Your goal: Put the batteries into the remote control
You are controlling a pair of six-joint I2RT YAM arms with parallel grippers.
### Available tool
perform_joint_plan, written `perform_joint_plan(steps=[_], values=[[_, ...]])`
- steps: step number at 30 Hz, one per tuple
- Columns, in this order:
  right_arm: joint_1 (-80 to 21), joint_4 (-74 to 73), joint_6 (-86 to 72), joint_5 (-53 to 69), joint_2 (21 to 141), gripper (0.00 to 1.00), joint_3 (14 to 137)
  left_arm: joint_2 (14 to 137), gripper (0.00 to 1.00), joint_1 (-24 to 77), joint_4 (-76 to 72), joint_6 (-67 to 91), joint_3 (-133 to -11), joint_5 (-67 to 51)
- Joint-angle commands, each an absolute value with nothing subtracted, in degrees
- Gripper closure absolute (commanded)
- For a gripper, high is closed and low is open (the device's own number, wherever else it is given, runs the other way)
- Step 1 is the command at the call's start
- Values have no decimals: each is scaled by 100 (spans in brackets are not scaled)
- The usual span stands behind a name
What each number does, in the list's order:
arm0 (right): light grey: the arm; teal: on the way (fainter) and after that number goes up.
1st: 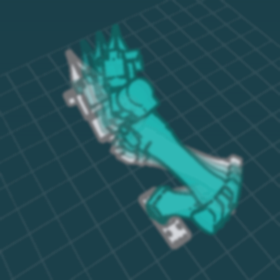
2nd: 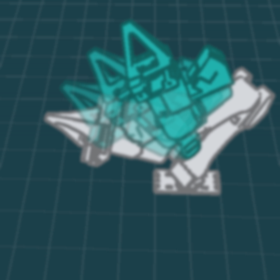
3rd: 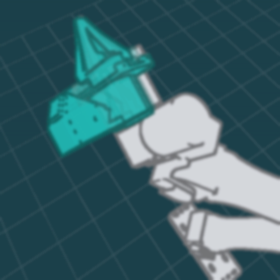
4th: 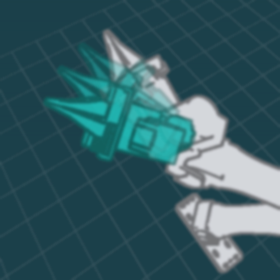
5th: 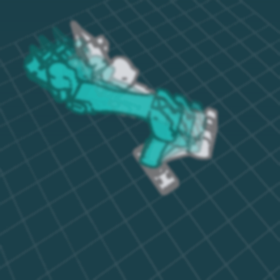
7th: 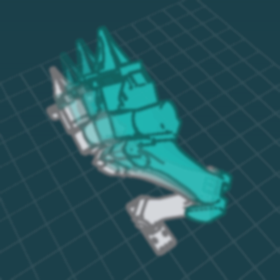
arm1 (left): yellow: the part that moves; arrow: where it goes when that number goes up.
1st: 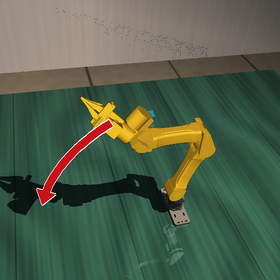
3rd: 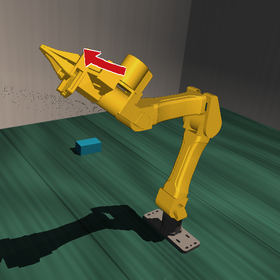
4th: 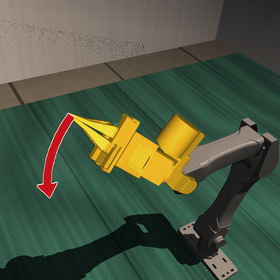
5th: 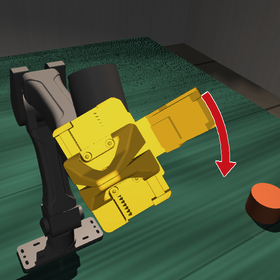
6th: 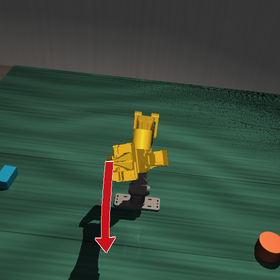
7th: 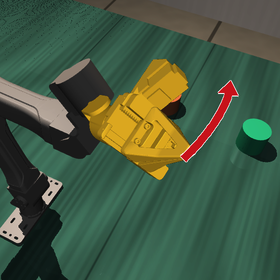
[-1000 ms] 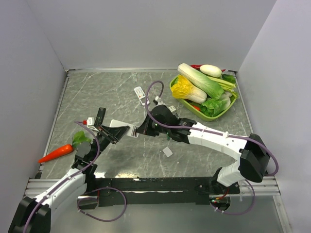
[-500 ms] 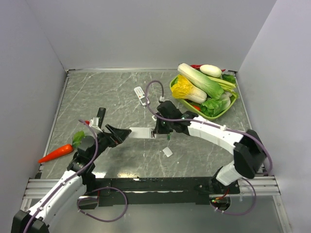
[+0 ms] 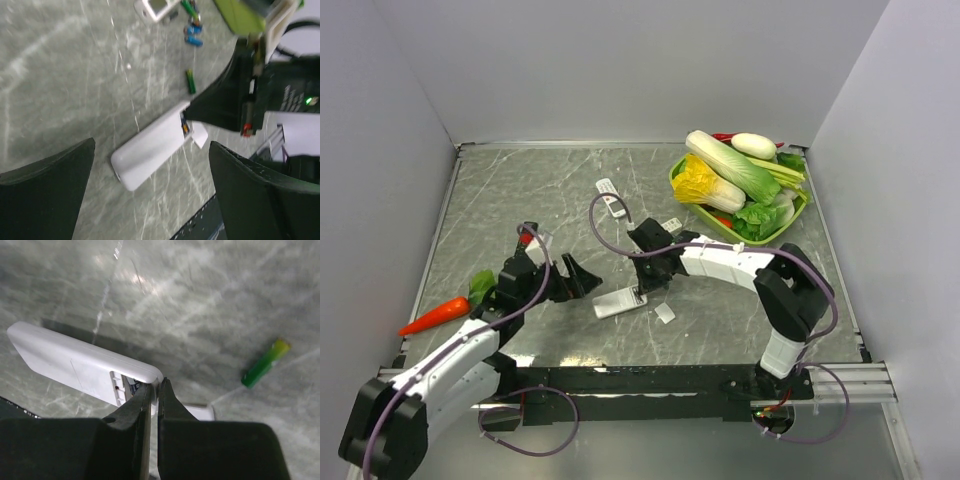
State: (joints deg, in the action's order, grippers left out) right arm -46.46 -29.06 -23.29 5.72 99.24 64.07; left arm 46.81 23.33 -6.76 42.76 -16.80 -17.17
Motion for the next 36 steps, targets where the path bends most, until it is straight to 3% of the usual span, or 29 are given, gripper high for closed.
perform_joint_plan(steps=[1, 8, 21, 27, 36], values=[[-4632, -2058, -1942, 721, 9440, 100, 6101, 5123, 1, 2355, -1756, 4271, -1424, -2618], [-4632, -1373, -1556, 747, 8650, 100, 5538, 5791, 1, 2364, -3031, 4386, -1081, -3480], [-4623, -1046, -783, 1274, 7928, 100, 5247, 6381, 2, 2663, -3419, 4333, -1494, -4218], [-4632, -1116, -492, 1310, 7796, 100, 5212, 6565, 16, 2865, -3086, 4184, -1916, -4456], [-4632, -1063, -440, 1301, 7655, 100, 5142, 6768, 48, 3102, -2769, 4008, -2171, -4518]])
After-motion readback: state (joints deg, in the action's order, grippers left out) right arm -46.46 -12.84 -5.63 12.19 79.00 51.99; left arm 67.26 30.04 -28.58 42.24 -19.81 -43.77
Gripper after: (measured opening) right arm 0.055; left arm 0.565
